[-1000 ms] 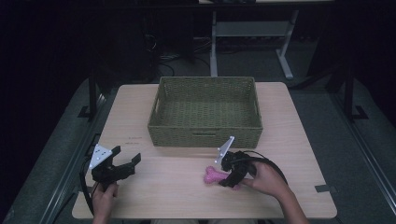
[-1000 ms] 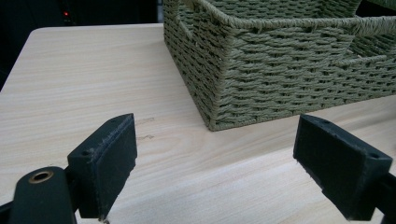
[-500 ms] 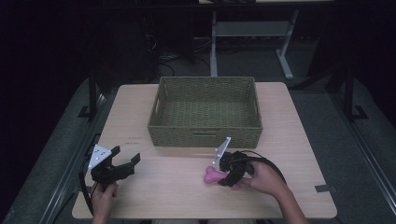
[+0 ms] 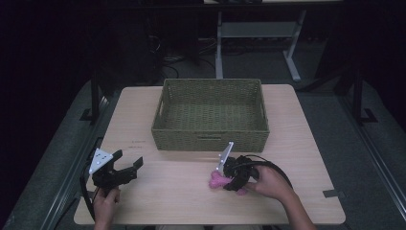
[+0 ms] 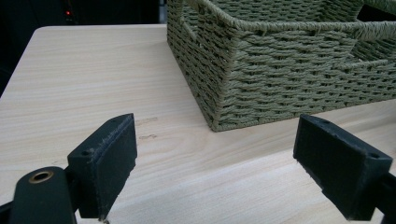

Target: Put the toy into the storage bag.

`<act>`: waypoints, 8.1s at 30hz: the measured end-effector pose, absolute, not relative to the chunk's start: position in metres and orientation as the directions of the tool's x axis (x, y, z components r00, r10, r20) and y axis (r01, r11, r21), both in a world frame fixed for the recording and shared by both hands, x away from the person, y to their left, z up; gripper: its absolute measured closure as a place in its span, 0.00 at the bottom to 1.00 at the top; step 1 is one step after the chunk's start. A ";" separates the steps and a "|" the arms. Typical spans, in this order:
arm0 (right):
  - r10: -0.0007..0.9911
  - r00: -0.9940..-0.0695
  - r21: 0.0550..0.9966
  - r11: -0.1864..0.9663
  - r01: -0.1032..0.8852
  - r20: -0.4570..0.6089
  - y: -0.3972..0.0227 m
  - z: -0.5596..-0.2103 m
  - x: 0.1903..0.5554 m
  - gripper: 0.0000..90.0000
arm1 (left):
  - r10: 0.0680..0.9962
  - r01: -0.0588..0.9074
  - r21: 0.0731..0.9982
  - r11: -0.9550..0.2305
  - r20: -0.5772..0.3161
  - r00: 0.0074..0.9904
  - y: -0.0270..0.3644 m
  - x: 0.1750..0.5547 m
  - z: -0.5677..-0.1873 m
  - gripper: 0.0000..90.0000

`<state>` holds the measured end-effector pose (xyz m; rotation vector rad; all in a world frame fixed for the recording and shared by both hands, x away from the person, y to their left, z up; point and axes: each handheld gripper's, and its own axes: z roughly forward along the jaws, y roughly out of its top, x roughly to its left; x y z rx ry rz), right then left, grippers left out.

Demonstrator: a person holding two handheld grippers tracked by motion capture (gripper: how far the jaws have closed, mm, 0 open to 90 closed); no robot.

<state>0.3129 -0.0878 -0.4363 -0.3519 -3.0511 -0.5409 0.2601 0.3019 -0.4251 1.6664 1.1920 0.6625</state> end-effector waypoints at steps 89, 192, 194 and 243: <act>0.135 -0.986 0.472 0.866 0.166 0.100 -0.121 -0.304 0.381 0.65 | 0.927 0.412 0.909 -0.063 -0.099 0.361 0.304 0.262 -0.425 0.14; 0.239 -0.951 0.356 0.886 0.296 0.195 -0.102 -0.349 0.498 0.64 | 0.928 0.410 0.911 -0.052 -0.108 0.358 0.309 0.262 -0.425 0.14; 0.243 -0.950 0.354 0.886 0.299 0.196 -0.102 -0.352 0.498 0.64 | 0.927 0.411 0.910 -0.050 -0.111 0.357 0.309 0.262 -0.425 0.14; 0.300 -0.927 0.321 0.875 0.361 0.225 -0.100 -0.383 0.507 0.59 | 0.928 0.409 0.911 -0.041 -0.117 0.355 0.309 0.262 -0.425 0.14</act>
